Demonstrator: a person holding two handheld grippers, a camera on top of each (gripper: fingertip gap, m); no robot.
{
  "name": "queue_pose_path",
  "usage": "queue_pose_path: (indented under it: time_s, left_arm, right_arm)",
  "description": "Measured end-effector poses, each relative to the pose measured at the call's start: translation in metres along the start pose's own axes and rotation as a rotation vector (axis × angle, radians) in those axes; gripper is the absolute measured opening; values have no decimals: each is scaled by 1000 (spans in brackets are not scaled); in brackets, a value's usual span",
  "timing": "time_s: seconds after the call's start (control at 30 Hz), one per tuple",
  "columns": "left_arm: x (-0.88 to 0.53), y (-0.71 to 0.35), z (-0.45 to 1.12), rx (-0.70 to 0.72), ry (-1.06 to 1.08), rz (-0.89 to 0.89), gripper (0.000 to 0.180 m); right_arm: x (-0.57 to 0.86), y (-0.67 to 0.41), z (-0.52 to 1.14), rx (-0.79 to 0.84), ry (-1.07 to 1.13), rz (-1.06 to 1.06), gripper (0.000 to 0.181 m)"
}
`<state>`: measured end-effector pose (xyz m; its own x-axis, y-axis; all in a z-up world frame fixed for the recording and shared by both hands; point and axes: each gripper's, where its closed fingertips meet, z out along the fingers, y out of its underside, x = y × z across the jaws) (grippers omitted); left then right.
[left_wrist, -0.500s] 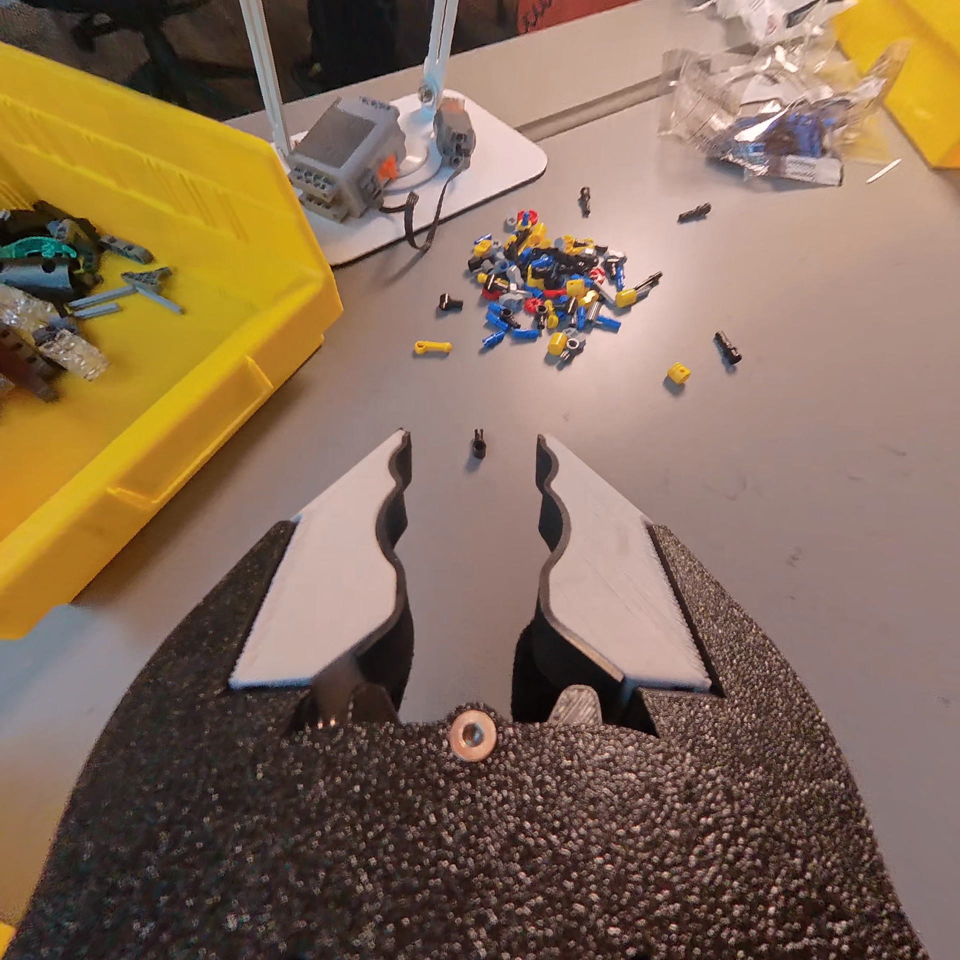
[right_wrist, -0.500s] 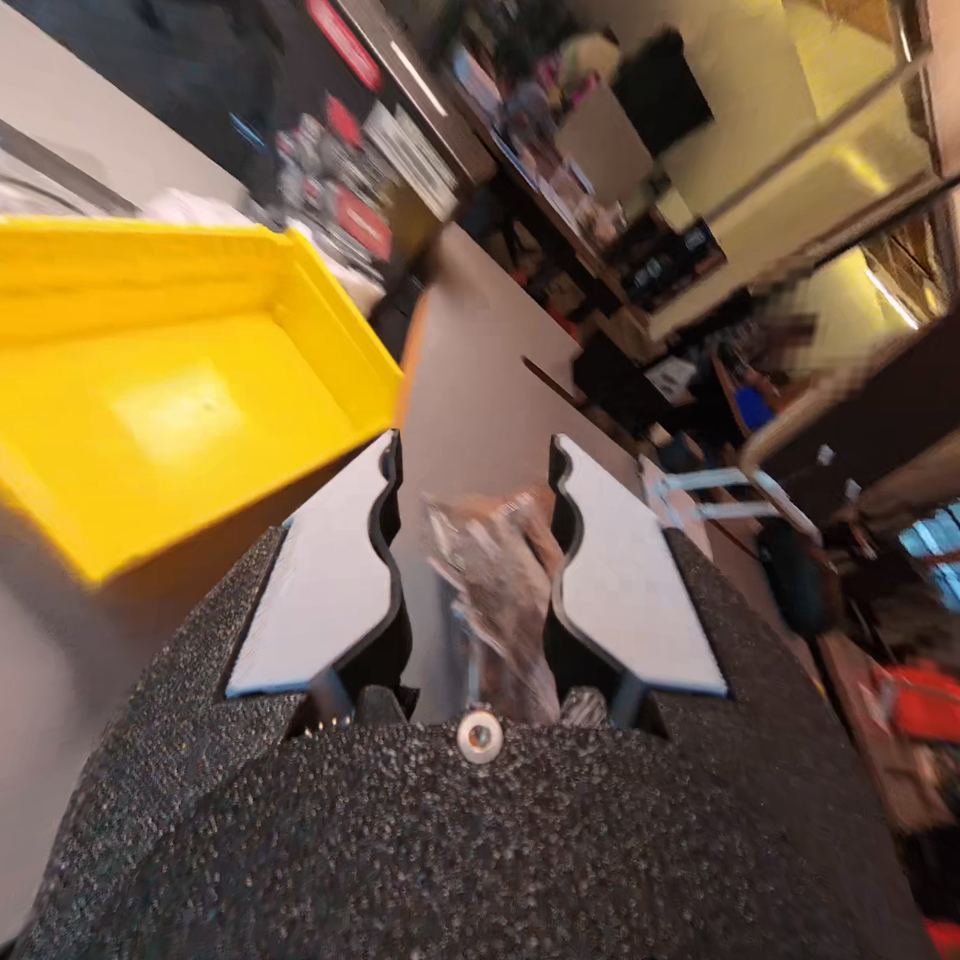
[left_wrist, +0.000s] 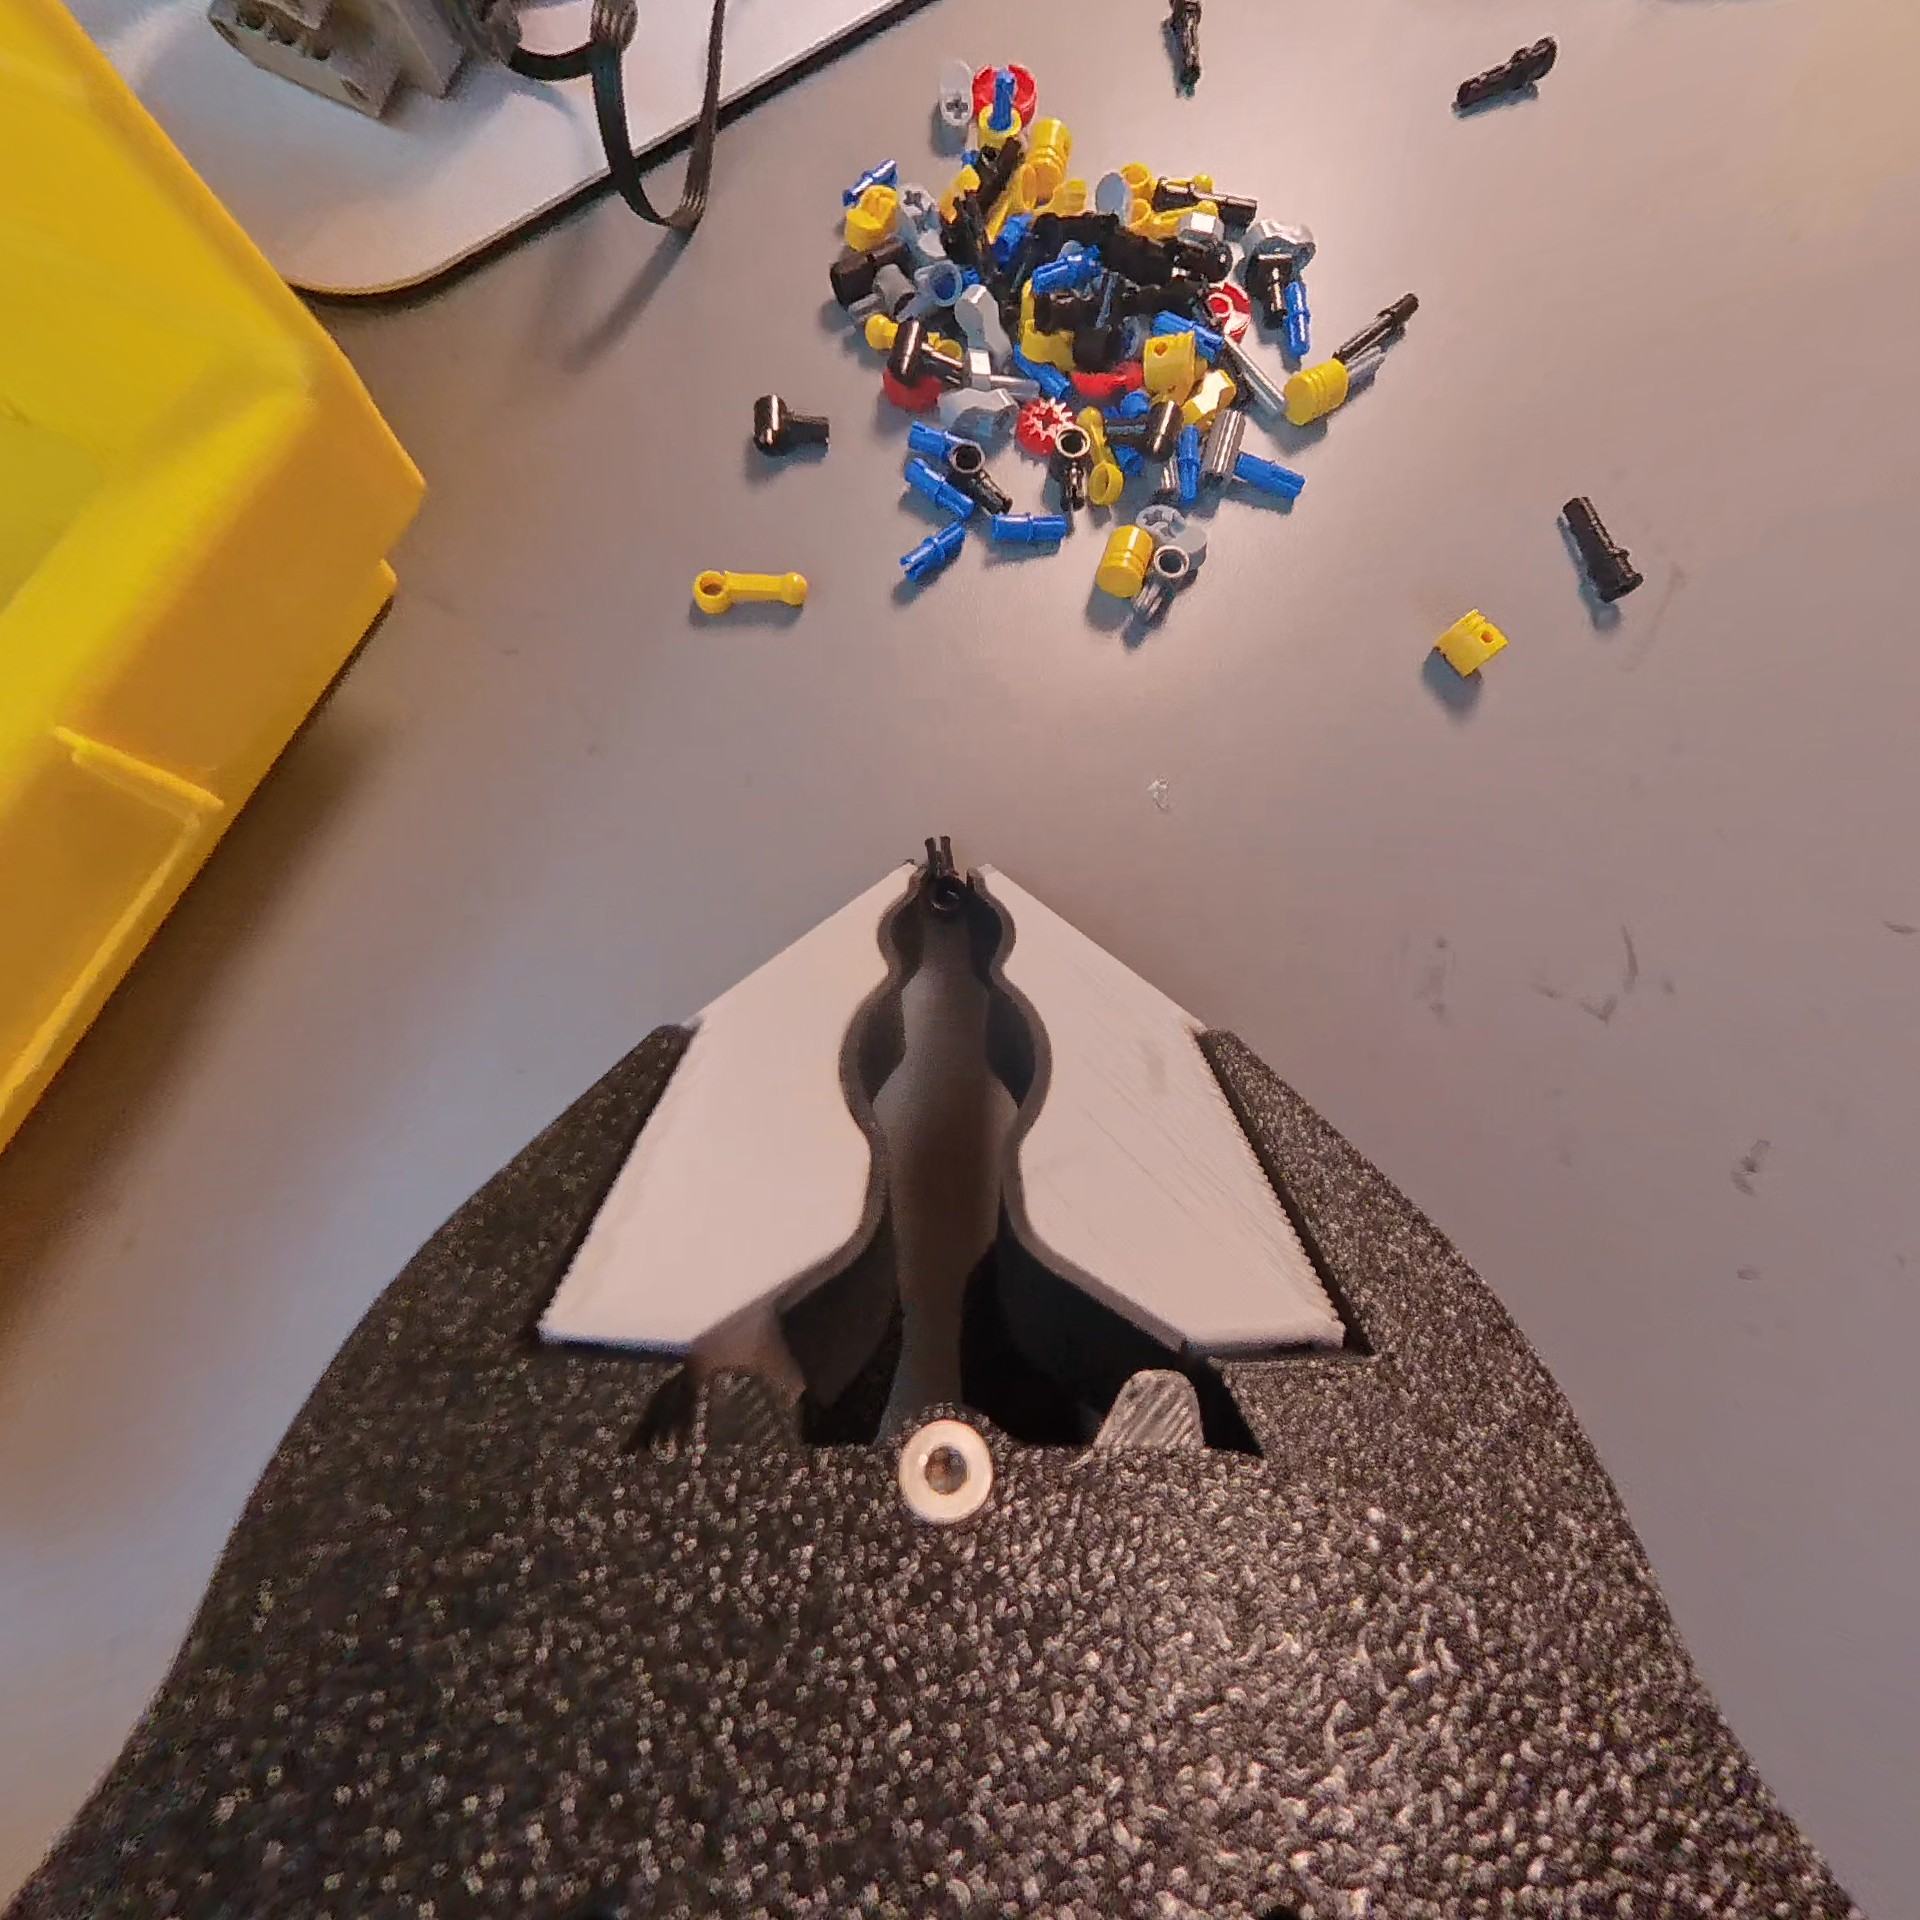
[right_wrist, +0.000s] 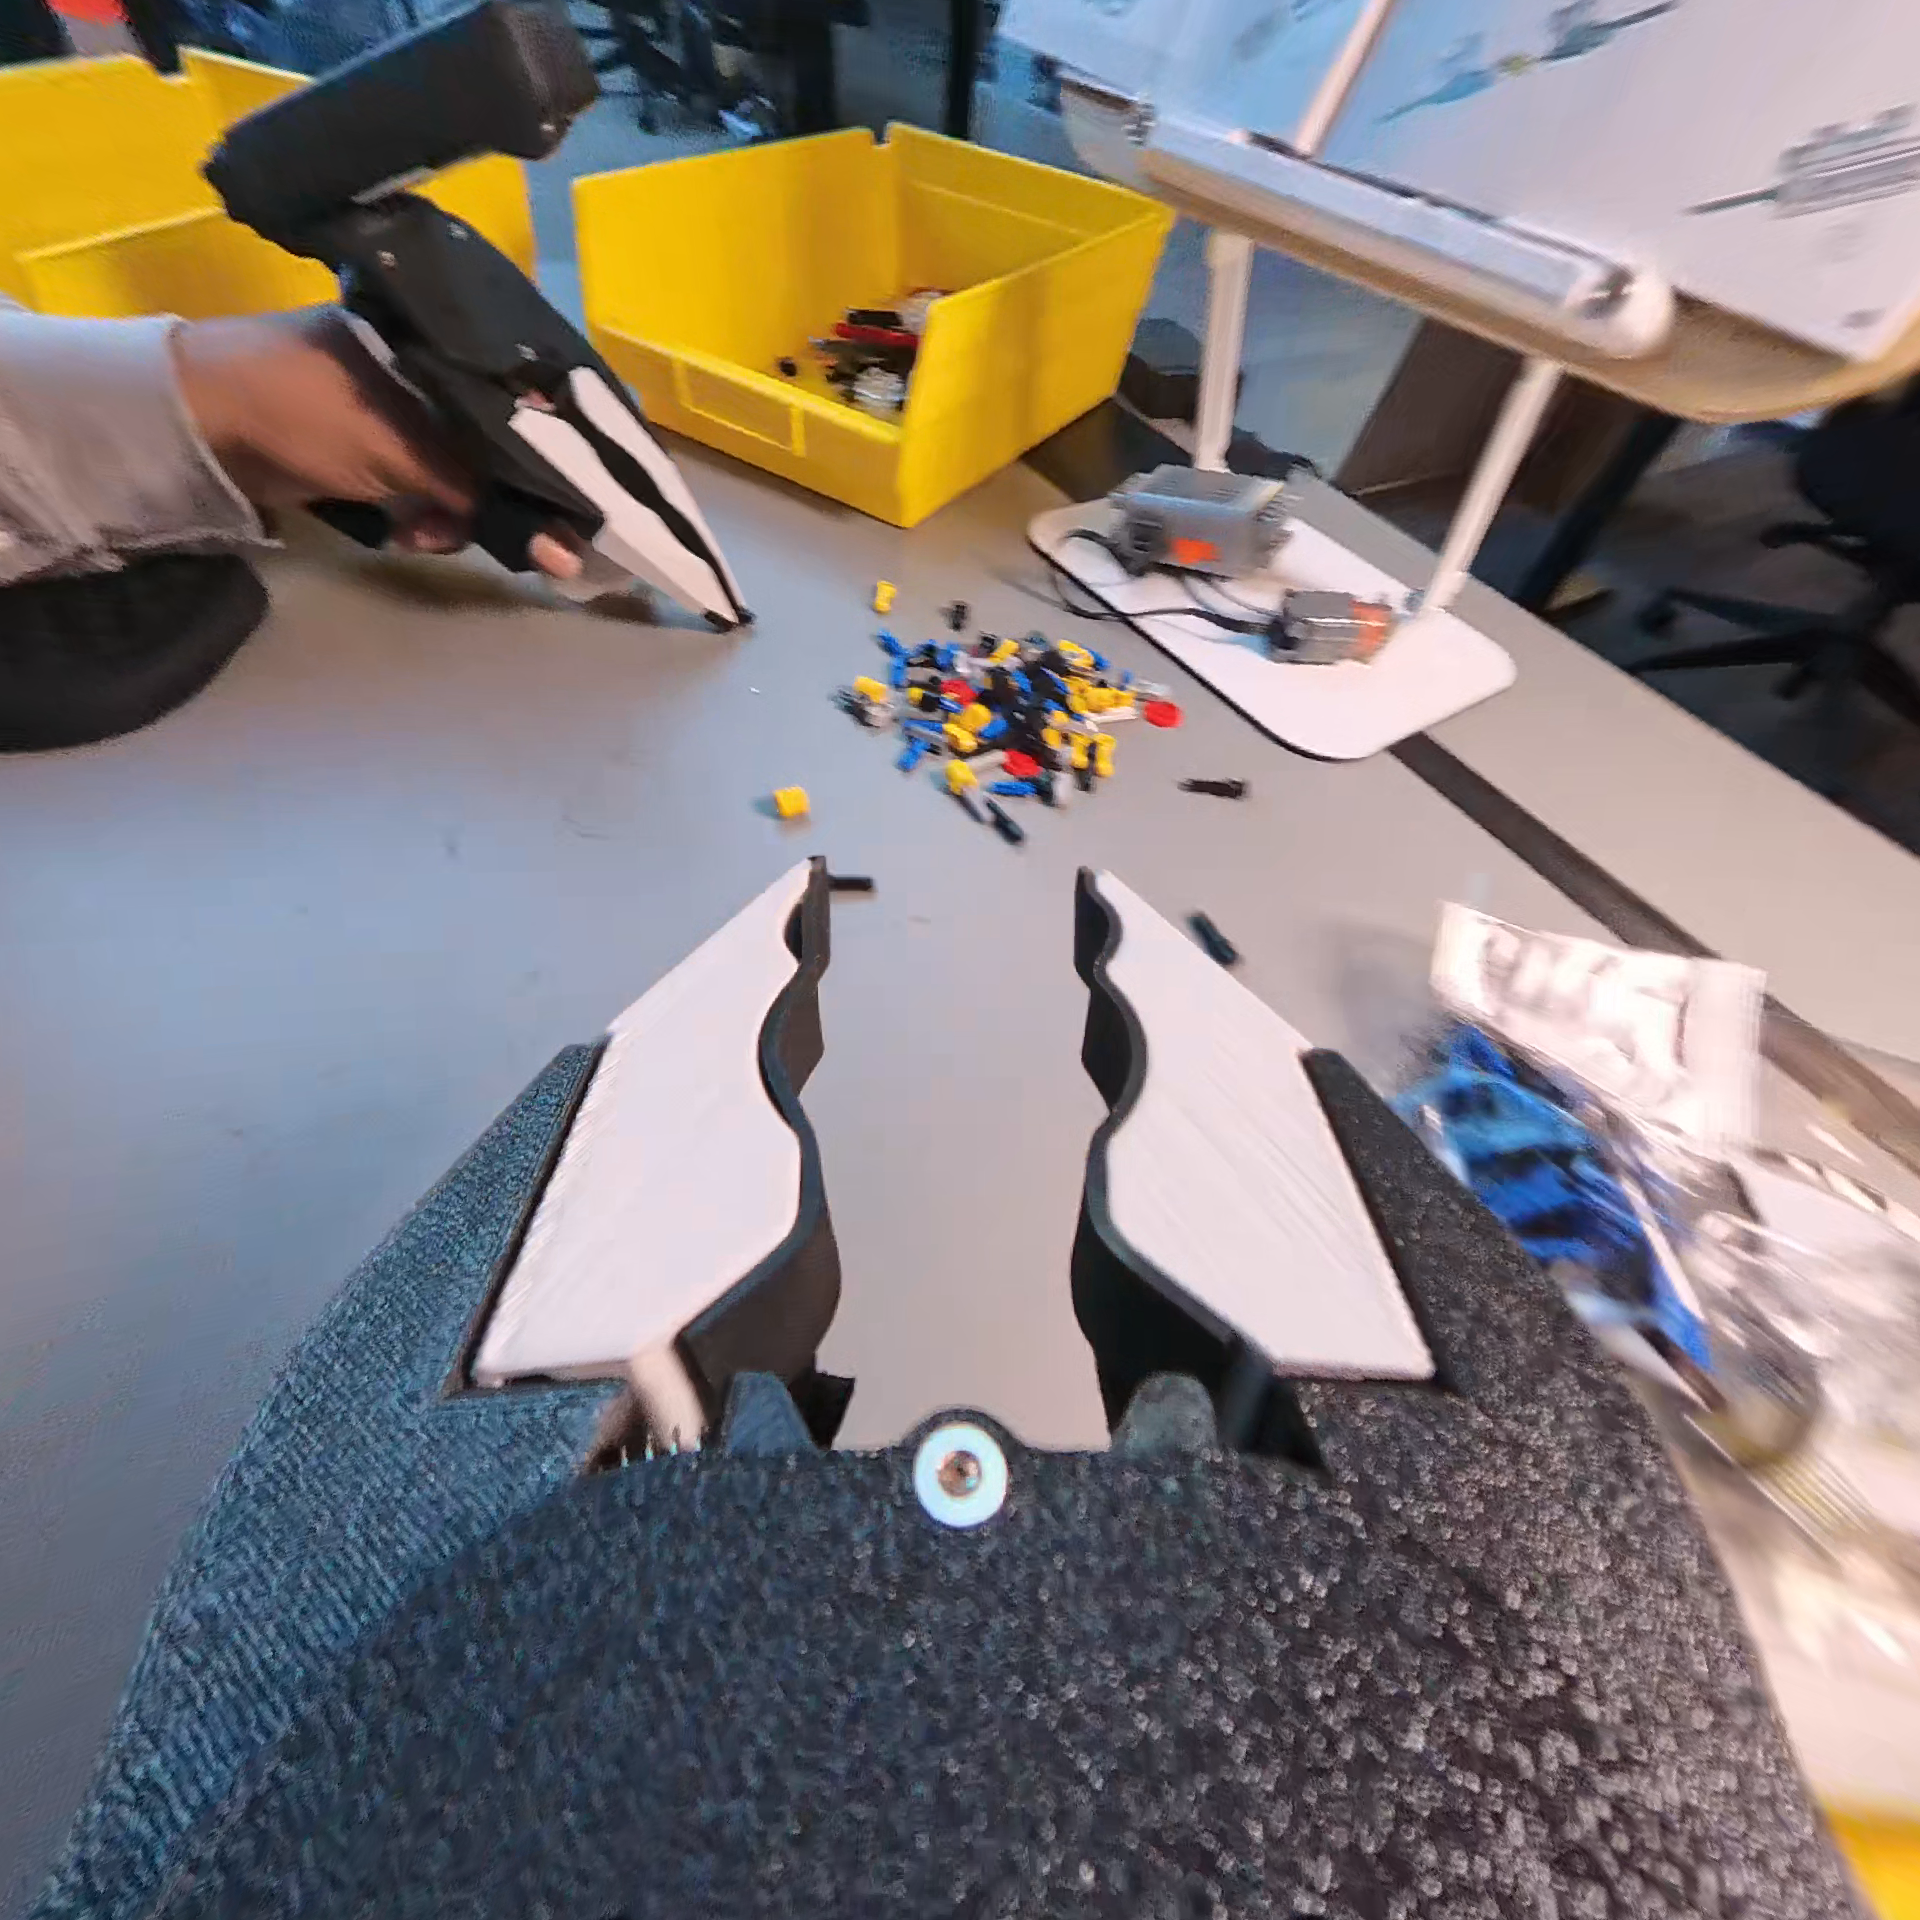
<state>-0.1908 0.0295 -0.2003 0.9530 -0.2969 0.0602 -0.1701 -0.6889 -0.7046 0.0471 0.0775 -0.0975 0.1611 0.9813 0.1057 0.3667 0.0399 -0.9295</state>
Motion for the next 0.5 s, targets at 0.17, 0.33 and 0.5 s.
queue_pose_path:
  time_s: [0.17,0.33,0.5]
  left_arm:
    - [9,-21,17,18,38,57,4]
    - [13,-51,41,43,55,95,5]
    - [10,-59,42,64,64,91,23]
  right_arm:
    - [-33,3,55,-33,-119,-37,46]
    - [-38,14,66,-53,-141,-15,44]
    - [-32,16,56,-26,-124,32,42]
